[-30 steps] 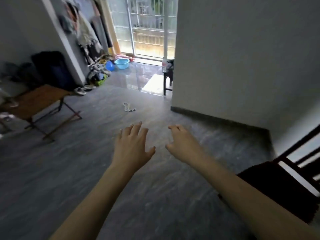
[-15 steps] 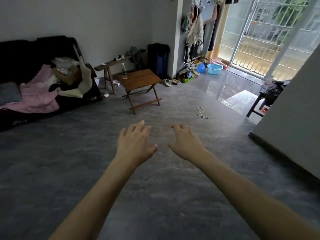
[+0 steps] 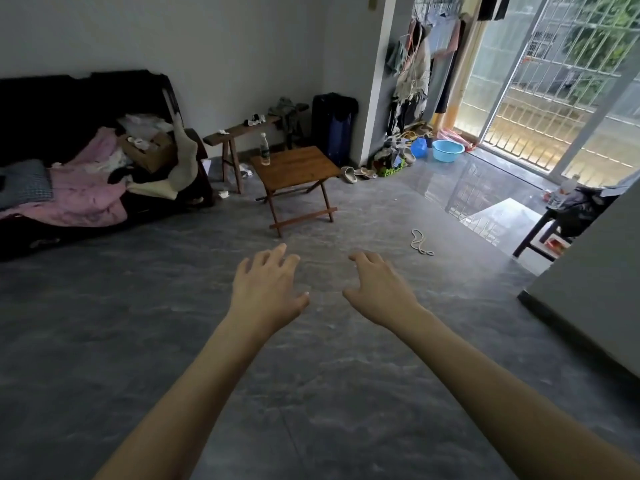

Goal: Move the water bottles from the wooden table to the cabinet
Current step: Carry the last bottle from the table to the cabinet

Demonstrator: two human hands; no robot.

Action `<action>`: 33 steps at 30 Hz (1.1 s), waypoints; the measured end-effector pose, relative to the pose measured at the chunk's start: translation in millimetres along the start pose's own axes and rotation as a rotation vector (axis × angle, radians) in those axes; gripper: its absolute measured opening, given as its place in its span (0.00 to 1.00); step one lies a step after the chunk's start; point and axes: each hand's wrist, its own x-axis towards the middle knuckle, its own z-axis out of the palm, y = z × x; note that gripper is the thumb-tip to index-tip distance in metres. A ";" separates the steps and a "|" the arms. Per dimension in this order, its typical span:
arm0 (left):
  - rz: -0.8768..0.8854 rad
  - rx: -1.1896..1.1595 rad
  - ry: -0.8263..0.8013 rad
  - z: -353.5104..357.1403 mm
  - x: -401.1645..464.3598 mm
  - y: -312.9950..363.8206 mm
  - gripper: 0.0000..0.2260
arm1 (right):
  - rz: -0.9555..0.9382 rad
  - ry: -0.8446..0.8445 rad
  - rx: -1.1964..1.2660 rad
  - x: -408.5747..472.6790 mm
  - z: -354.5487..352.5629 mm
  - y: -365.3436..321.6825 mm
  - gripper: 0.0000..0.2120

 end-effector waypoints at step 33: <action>-0.129 -0.030 -0.031 -4.4 460.2 23.7 0.30 | -0.190 -0.093 -0.035 456.8 -73.7 127.1 0.27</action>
